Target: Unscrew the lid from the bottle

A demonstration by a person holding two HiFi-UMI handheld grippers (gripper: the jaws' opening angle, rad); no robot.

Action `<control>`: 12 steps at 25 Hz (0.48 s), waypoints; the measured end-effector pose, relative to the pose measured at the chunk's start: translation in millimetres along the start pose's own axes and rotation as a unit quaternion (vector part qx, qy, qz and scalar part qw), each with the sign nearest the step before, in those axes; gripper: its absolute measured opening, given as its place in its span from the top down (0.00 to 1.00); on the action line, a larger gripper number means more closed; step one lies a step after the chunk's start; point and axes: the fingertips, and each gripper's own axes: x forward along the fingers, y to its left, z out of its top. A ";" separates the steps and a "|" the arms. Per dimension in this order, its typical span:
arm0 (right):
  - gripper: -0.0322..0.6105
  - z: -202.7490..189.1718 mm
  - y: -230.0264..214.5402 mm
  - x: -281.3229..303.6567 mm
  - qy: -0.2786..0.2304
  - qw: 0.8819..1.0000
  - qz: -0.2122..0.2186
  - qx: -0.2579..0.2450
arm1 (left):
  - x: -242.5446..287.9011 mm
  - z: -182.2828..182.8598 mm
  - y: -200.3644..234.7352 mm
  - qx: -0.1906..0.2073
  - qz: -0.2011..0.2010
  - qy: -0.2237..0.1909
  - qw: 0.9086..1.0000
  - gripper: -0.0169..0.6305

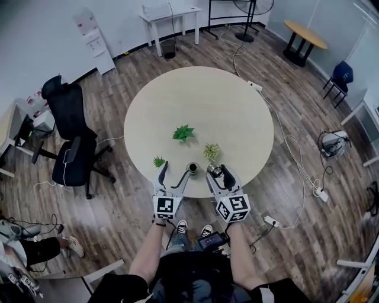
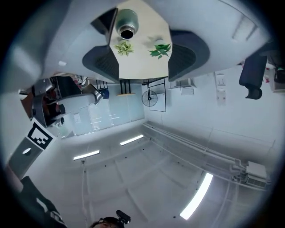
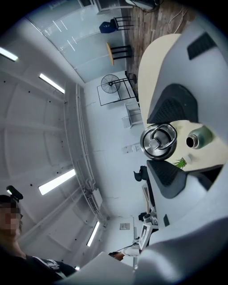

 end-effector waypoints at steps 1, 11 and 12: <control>0.55 5.4 1.0 -4.0 -0.010 1.000 -0.003 0.001 | -2.9 9.1 0.3 0.004 0.003 -0.006 1.000 0.45; 0.55 28.3 12.8 -21.0 -0.045 0.999 -0.016 -0.008 | -24.4 64.3 0.3 0.020 0.039 -0.050 0.998 0.97; 0.55 29.6 13.2 -22.0 -0.047 0.999 -0.017 -0.008 | -25.4 66.1 0.5 0.020 0.039 -0.051 0.998 0.97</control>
